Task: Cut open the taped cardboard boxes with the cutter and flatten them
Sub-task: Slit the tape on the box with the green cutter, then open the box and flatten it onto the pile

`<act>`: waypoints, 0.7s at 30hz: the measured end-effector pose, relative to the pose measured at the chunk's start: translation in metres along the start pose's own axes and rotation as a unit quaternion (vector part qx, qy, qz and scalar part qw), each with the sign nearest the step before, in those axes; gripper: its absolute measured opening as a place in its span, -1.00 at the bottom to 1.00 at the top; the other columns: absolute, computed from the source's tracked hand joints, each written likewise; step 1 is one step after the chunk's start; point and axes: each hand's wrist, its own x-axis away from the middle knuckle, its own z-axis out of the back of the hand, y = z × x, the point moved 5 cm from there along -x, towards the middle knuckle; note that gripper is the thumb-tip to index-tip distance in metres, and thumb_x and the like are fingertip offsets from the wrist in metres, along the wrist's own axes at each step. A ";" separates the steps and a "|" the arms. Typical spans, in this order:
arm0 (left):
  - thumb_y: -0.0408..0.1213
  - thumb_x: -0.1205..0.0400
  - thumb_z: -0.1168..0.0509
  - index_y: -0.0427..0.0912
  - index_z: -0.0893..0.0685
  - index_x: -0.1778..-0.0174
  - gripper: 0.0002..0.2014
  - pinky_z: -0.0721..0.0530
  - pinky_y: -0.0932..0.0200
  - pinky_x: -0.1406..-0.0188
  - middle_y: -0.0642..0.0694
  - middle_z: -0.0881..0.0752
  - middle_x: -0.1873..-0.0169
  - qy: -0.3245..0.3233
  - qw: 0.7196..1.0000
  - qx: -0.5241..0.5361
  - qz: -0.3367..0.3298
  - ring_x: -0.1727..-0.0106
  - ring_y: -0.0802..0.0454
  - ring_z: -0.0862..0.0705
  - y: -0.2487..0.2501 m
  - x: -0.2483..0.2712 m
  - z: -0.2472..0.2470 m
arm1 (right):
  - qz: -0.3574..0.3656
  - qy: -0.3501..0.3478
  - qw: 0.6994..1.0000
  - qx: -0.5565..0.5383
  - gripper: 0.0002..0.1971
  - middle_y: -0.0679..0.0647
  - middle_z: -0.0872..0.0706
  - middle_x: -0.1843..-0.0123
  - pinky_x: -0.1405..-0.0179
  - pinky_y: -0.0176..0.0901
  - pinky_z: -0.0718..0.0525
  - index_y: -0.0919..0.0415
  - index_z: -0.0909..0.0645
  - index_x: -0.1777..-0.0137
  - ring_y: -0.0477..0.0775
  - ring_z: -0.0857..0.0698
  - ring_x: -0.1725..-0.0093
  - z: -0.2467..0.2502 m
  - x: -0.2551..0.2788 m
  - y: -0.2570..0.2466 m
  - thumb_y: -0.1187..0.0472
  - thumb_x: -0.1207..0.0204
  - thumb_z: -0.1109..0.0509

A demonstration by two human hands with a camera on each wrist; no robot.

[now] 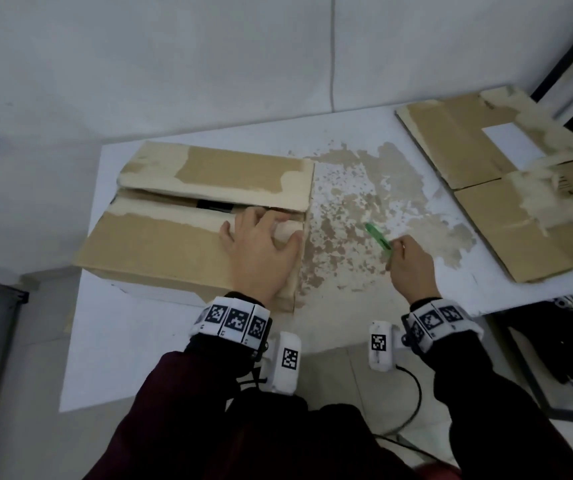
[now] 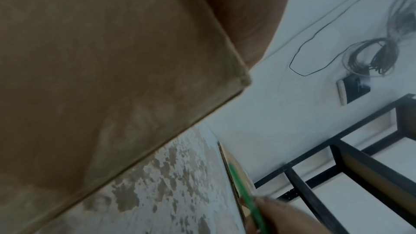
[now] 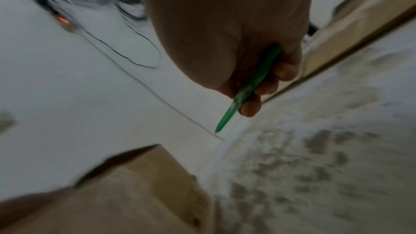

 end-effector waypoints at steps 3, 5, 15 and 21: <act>0.23 -0.51 -0.32 0.03 -0.65 -0.13 -0.58 -0.12 -0.26 -0.52 -0.03 -0.53 -0.20 -0.010 0.999 -0.027 -0.013 -0.37 -0.01 -0.41 0.002 0.002 -0.002 | -0.091 -0.028 0.995 -0.023 -0.73 0.35 -0.65 -0.01 0.24 -0.08 -0.45 0.41 -0.45 -0.24 0.28 -0.60 0.12 -0.023 -0.008 0.044 0.22 -0.69 -0.12; 0.28 -0.49 -0.31 0.00 -0.64 -0.15 -0.51 -0.15 -0.29 -0.50 -0.06 -0.53 -0.21 -0.017 0.998 -0.048 -0.022 -0.37 -0.05 -0.40 0.003 0.003 -0.002 | -0.089 -0.033 0.995 -0.006 -0.71 0.39 -0.62 -0.14 0.10 -0.02 -0.51 0.42 -0.45 -0.28 0.36 -0.62 -0.08 -0.033 -0.011 0.060 0.31 -0.60 -0.24; 0.16 -0.57 -0.25 -0.03 -0.62 -0.21 -0.58 -0.20 -0.23 -0.50 -0.08 -0.54 -0.15 -0.037 0.996 -0.063 -0.047 -0.31 -0.08 -0.45 0.002 -0.003 -0.005 | 0.064 0.010 0.997 0.049 -0.51 0.33 -0.37 -0.44 -0.36 0.09 -0.35 0.25 -0.39 -0.47 0.35 -0.31 -0.44 -0.024 0.009 0.020 0.26 -0.54 -0.34; -0.03 -0.54 -0.23 -0.06 -0.68 -0.13 -0.68 -0.29 -0.09 -0.42 -0.06 -0.60 -0.09 -0.036 0.996 0.001 -0.082 -0.24 -0.08 -0.51 -0.002 -0.002 0.000 | 0.365 -0.058 0.929 -0.010 -0.45 0.05 -0.24 -0.64 -0.57 -0.07 -0.07 0.01 -0.34 -0.54 0.05 -0.08 -0.66 -0.014 0.023 -0.120 0.13 -0.56 -0.37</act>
